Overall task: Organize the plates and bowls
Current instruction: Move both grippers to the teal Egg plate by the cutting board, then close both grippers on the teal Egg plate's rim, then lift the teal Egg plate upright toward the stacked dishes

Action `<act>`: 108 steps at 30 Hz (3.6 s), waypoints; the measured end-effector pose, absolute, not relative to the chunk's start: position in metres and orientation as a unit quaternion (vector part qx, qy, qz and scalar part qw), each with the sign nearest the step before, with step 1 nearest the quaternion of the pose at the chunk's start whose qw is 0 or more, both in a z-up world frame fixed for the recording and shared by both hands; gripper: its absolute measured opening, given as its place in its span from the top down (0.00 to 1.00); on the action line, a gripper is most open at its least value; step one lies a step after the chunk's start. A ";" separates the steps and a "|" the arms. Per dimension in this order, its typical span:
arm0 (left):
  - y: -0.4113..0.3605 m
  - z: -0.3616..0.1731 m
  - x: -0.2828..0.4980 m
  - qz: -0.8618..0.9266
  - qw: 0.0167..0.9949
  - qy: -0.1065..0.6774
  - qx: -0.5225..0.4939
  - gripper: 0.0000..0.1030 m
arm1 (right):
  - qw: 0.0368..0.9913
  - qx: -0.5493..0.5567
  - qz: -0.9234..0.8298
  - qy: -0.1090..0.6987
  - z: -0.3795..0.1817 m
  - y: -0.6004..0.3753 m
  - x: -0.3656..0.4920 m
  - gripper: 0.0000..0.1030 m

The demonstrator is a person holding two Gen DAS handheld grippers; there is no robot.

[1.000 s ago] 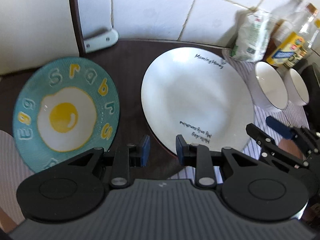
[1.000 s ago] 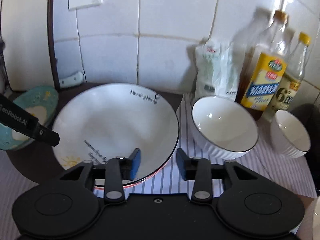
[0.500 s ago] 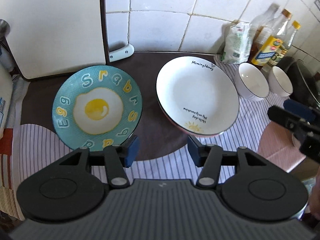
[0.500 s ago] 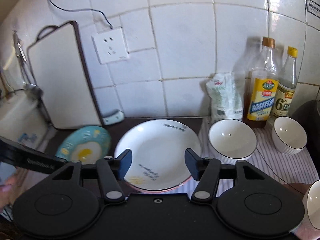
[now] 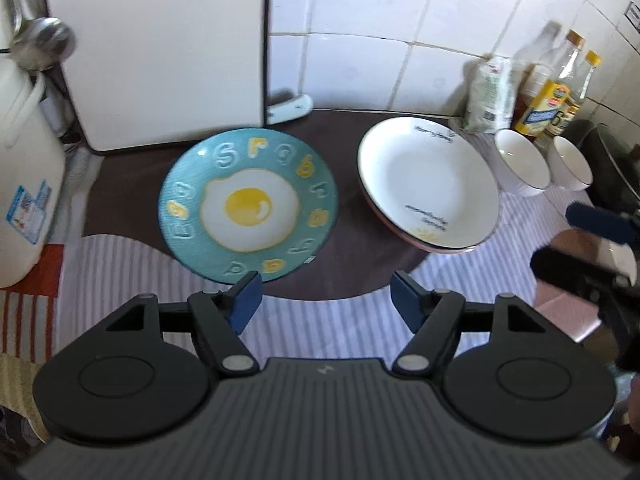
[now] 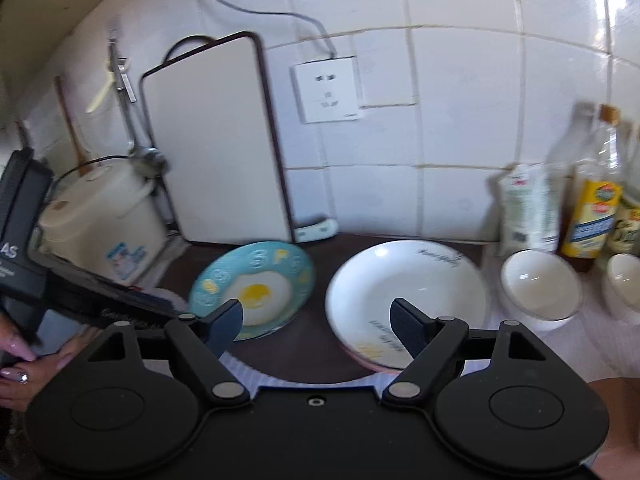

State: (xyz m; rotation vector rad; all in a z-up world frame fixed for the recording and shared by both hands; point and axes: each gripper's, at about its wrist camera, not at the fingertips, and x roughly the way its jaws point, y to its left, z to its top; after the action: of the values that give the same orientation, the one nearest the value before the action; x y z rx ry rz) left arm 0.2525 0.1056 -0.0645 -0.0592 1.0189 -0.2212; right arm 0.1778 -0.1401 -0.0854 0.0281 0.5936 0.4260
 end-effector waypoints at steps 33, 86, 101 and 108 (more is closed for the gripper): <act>0.211 -0.184 0.361 -0.026 0.878 0.475 -0.055 0.27 | 0.900 0.176 0.257 0.304 -0.236 -0.042 0.264 0.35; 0.180 -0.116 0.310 -0.097 0.851 0.477 -0.195 0.82 | 0.885 0.252 0.184 0.347 -0.159 -0.128 0.237 0.79; 0.127 -0.102 0.300 -0.168 0.856 0.447 -0.199 0.82 | 0.903 0.247 0.129 0.326 -0.127 -0.181 0.199 0.79; 0.106 -0.108 0.318 -0.184 0.854 0.451 -0.183 0.82 | 0.905 0.240 0.114 0.333 -0.132 -0.192 0.204 0.78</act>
State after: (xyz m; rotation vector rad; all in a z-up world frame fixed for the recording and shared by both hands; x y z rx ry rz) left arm 0.3183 0.1063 -0.1079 -0.3855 0.9477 -0.3871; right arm 0.2044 -0.1915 -0.1324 0.4955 0.6872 0.2350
